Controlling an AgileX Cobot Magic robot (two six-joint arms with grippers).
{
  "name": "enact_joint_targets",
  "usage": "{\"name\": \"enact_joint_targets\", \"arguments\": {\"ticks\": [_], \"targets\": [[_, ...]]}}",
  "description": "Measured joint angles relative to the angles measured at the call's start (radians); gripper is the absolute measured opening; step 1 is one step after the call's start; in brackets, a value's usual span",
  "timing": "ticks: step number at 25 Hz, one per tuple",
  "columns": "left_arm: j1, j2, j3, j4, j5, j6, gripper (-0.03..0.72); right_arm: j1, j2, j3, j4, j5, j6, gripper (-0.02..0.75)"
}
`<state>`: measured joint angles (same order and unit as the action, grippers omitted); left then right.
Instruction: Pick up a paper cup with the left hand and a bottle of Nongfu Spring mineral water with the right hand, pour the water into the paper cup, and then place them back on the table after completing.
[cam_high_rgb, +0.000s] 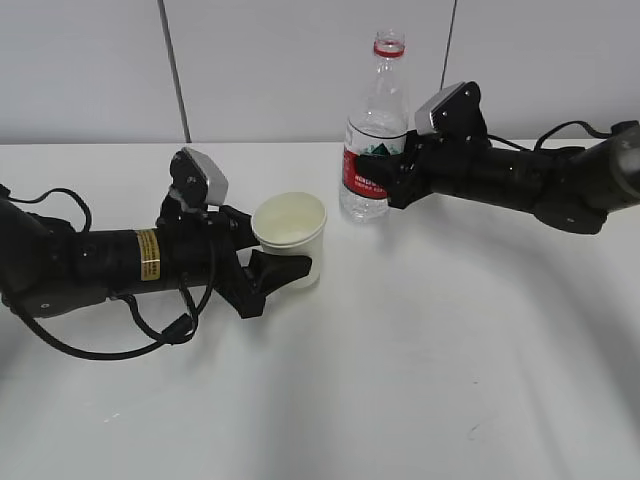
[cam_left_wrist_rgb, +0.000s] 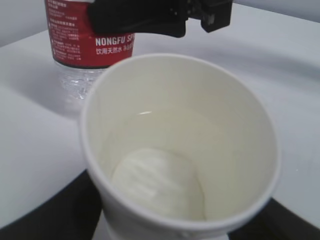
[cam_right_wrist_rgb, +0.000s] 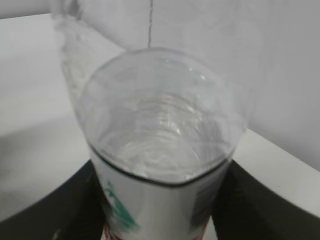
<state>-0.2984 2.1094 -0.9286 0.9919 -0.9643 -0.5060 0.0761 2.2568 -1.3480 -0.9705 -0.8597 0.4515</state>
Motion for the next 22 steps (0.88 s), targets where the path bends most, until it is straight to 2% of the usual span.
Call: {"name": "enact_joint_targets", "arguments": {"ticks": [22], "targets": [[0.0, 0.067, -0.002, -0.042, 0.011, 0.007, 0.419, 0.0, 0.046, -0.002, -0.041, 0.006, -0.02, 0.419]]}}
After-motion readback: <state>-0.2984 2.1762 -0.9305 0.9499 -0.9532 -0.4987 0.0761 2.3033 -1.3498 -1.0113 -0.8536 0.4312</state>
